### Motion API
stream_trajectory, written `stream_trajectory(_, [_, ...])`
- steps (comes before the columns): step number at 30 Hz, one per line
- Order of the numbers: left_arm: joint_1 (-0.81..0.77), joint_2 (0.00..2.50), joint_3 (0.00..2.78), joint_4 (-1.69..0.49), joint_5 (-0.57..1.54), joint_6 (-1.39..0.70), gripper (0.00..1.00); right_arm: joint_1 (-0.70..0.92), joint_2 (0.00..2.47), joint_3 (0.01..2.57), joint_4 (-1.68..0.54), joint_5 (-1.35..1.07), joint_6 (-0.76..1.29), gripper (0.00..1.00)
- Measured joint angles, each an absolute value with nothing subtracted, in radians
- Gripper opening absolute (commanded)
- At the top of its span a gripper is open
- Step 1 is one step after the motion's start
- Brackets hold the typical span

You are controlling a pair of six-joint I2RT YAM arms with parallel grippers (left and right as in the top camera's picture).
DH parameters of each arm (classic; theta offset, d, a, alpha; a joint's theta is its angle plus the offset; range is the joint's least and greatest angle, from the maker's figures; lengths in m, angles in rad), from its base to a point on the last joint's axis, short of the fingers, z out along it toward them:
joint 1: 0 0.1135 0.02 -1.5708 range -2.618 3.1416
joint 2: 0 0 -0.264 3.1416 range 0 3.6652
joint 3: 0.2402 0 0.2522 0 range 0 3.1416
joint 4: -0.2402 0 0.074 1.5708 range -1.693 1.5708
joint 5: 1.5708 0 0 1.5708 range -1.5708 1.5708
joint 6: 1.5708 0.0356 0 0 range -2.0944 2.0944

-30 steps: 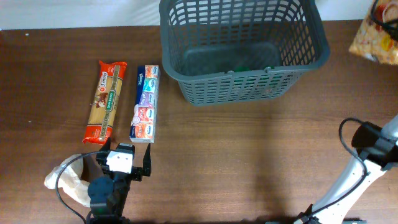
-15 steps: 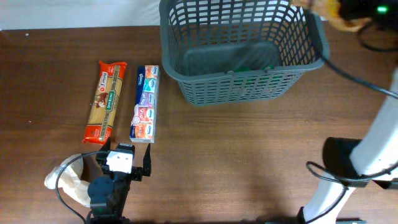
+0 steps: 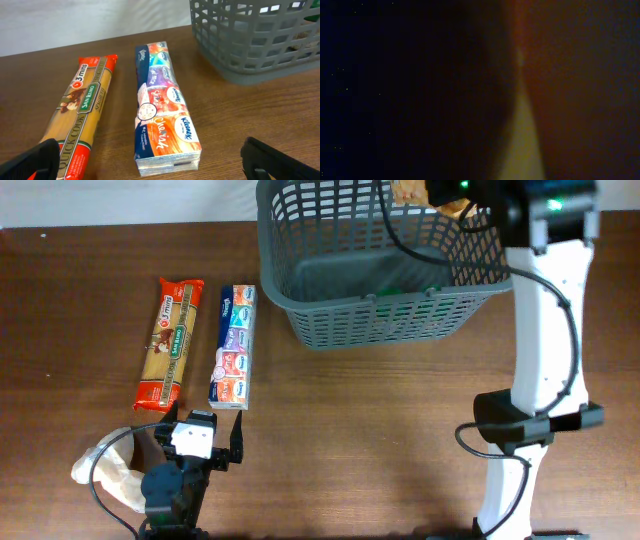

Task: Pack container
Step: 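Lift the snack bag and drop it into the basket with the right gripper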

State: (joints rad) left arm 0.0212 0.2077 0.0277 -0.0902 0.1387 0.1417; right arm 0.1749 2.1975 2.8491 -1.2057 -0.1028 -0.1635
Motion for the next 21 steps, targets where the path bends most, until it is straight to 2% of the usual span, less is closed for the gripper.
stream_trajectory(21, [0.021, 0.208, 0.028, -0.091, 0.139, 0.142, 0.99, 0.164, 2.212, 2.487, -1.128, -0.023, -0.721, 0.04])
